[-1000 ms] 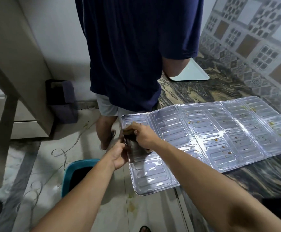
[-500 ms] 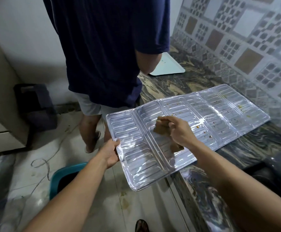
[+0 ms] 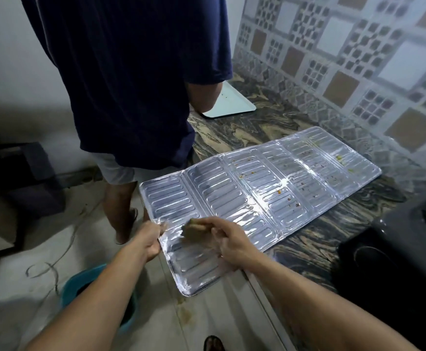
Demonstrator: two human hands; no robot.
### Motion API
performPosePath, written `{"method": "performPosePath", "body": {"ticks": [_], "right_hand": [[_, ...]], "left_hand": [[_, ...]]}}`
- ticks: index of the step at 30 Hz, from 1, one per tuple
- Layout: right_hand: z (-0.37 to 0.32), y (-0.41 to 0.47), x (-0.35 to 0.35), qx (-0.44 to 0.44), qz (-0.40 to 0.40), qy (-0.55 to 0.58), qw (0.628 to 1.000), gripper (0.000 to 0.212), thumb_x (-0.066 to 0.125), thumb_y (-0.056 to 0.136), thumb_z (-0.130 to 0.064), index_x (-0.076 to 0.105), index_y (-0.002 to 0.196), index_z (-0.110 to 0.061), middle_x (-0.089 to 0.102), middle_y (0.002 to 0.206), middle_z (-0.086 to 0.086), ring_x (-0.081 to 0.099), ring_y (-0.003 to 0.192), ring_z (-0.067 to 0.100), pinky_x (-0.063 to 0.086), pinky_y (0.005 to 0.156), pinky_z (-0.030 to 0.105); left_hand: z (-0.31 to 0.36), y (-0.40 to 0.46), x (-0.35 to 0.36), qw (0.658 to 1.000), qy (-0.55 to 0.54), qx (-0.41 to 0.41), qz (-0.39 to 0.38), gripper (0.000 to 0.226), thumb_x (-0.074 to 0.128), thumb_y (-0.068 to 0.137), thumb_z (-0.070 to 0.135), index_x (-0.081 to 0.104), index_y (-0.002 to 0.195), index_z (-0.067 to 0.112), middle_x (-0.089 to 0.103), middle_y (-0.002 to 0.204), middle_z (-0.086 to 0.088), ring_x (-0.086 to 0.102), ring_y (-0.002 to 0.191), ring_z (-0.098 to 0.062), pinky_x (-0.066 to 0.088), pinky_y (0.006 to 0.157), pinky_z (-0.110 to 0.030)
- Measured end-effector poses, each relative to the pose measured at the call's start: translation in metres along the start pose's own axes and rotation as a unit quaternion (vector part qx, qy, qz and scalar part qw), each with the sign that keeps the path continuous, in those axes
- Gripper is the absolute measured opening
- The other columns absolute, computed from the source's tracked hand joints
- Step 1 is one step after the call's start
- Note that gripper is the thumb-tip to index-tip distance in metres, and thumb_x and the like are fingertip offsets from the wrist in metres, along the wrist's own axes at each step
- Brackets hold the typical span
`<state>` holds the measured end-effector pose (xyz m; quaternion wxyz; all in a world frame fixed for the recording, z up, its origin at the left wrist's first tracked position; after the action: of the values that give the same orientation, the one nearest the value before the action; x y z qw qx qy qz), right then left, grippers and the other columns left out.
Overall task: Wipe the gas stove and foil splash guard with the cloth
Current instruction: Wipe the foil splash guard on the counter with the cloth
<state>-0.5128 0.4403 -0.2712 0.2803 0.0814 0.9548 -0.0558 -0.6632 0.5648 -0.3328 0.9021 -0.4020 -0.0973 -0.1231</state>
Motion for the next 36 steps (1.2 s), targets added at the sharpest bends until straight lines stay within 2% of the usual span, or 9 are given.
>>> {"method": "performPosePath", "body": {"ticks": [4,8,11,15,17,20,25,32,36], "right_hand": [[0.003,0.017,-0.072,0.089,0.152,0.119,0.977,0.034,0.043,0.099,-0.004,0.065,0.112,-0.025,0.067,0.108,0.013,0.064,0.088,0.024,0.057,0.077,0.036],[0.032,0.019,-0.117,0.194,0.246,-0.046,0.949,0.044,0.057,0.095,-0.029,0.046,0.134,-0.014,0.058,0.128,0.017,0.058,0.109,0.03,0.049,0.092,0.041],[0.033,0.007,-0.128,0.115,0.3,-0.244,0.915,0.042,0.056,0.091,-0.012,0.046,0.131,-0.003,0.053,0.129,0.017,0.048,0.119,0.034,0.039,0.098,0.04],[0.04,0.008,-0.092,-0.066,0.142,-0.366,0.917,0.038,0.042,0.092,-0.024,0.057,0.122,-0.008,0.056,0.13,0.015,0.048,0.122,0.035,0.038,0.105,0.045],[0.058,0.011,-0.086,-0.02,0.076,-0.395,0.915,0.055,0.027,0.093,-0.037,0.044,0.139,-0.012,0.038,0.151,0.015,0.028,0.142,0.035,0.022,0.117,0.051],[0.086,0.009,-0.091,0.1,0.047,-0.409,0.906,0.064,0.02,0.099,-0.05,0.01,0.154,-0.02,-0.001,0.163,0.006,-0.007,0.149,0.028,0.0,0.12,0.046],[0.093,0.003,-0.088,0.1,0.009,-0.426,0.899,0.08,-0.007,0.086,-0.063,-0.002,0.154,-0.023,-0.008,0.162,0.0,-0.013,0.148,0.02,-0.01,0.119,0.042],[0.125,-0.001,-0.147,0.235,0.055,-0.422,0.874,0.066,0.008,0.1,-0.048,-0.003,0.154,-0.011,-0.007,0.162,0.004,-0.01,0.149,0.022,-0.008,0.119,0.051],[0.135,0.004,-0.172,0.327,0.09,-0.404,0.85,0.068,0.012,0.1,-0.042,-0.001,0.152,-0.001,-0.002,0.161,0.017,-0.003,0.148,0.033,-0.002,0.119,0.052]], "left_hand": [[0.001,0.012,-0.022,0.995,0.08,0.013,0.063,0.02,0.045,0.094,-0.012,0.06,0.107,-0.01,0.064,0.092,-0.013,0.061,0.089,-0.023,0.047,0.098,-0.043],[0.01,0.005,-0.026,0.963,0.174,0.051,0.199,0.027,0.065,0.079,-0.007,0.057,0.105,-0.006,0.063,0.114,-0.016,0.058,0.097,-0.027,0.048,0.086,-0.036],[0.017,-0.016,-0.008,0.9,0.307,0.128,0.283,0.052,0.064,0.074,0.002,0.045,0.122,0.0,0.048,0.136,-0.024,0.049,0.121,-0.039,0.041,0.103,-0.043],[0.023,-0.034,0.037,0.76,0.489,0.322,0.283,0.091,0.066,0.077,0.015,0.013,0.152,0.007,-0.015,0.16,-0.015,-0.01,0.148,-0.035,-0.002,0.119,-0.052],[0.025,-0.035,0.064,0.678,0.566,0.374,0.282,0.095,0.067,0.073,0.014,0.014,0.152,0.009,-0.02,0.159,-0.017,-0.018,0.146,-0.036,-0.011,0.116,-0.054],[0.021,-0.032,0.105,0.633,0.657,0.374,0.169,0.076,0.057,0.086,0.027,0.02,0.151,0.012,-0.015,0.161,-0.016,-0.021,0.146,-0.033,-0.016,0.115,-0.052],[-0.003,-0.015,0.154,0.601,0.731,0.319,-0.05,0.081,0.046,0.097,0.04,-0.004,0.155,0.015,-0.017,0.161,-0.007,-0.019,0.147,-0.023,-0.012,0.118,-0.05],[-0.002,-0.008,0.175,0.534,0.809,0.234,-0.07,0.092,0.052,0.091,0.052,-0.002,0.154,0.012,-0.013,0.162,-0.005,-0.008,0.15,-0.021,-0.003,0.115,-0.062],[0.005,-0.018,0.189,0.505,0.836,0.208,-0.043,0.084,0.067,0.081,0.048,0.032,0.146,0.009,0.017,0.161,-0.009,0.023,0.146,-0.026,0.013,0.113,-0.066]]}}
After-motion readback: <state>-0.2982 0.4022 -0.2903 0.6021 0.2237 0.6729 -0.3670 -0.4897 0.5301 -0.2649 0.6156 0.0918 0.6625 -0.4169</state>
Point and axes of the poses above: each hand's wrist, its own y-axis towards the middle knuckle, its own x-axis out of the palm, z = x × y, the point moved 3 cm from there along y, towards the middle knuckle
